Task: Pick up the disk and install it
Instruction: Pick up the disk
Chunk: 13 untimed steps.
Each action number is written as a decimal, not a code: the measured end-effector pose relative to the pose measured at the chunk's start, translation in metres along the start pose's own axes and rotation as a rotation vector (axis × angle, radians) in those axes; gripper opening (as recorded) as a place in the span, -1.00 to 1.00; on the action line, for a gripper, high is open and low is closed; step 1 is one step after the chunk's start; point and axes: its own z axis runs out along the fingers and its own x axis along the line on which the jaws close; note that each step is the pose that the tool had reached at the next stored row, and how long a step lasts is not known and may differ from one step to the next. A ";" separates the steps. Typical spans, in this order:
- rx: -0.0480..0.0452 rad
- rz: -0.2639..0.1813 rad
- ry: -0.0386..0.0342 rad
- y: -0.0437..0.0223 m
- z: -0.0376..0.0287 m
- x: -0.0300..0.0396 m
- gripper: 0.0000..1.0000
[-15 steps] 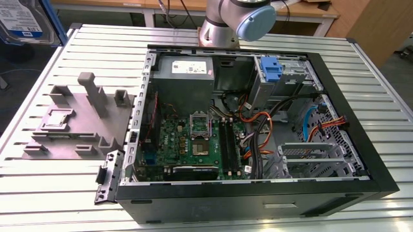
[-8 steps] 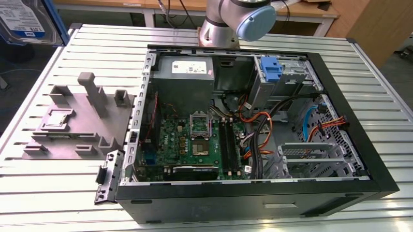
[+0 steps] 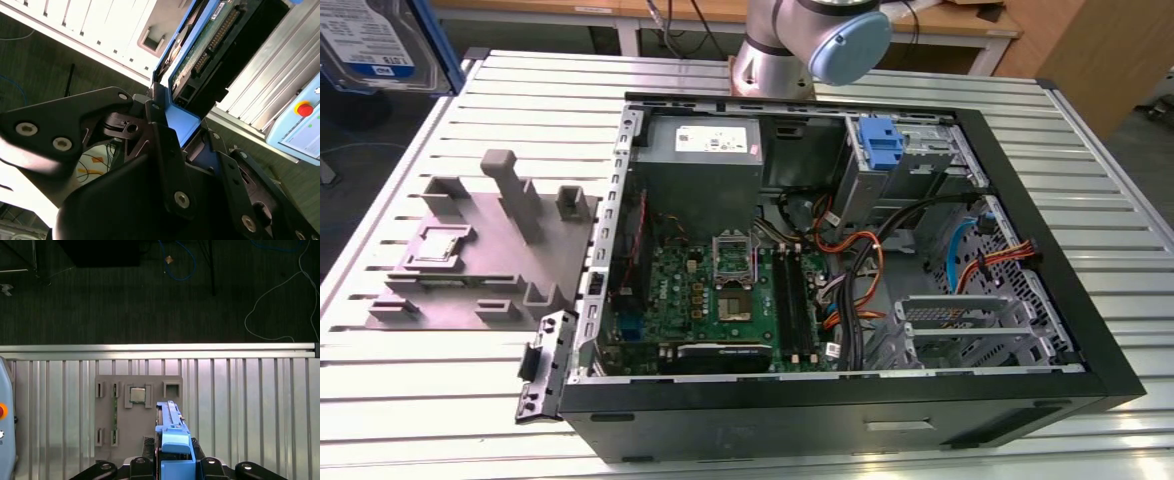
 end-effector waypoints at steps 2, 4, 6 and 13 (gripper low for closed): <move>0.0000 0.000 0.0000 -0.0005 0.0000 0.0000 -0.27; -0.0001 0.000 0.0001 -0.0011 -0.0001 -0.0001 -0.27; 0.0000 0.000 0.0000 -0.0018 0.0000 -0.0001 -0.27; 0.0000 0.000 0.0000 -0.0038 -0.0001 -0.0001 -0.27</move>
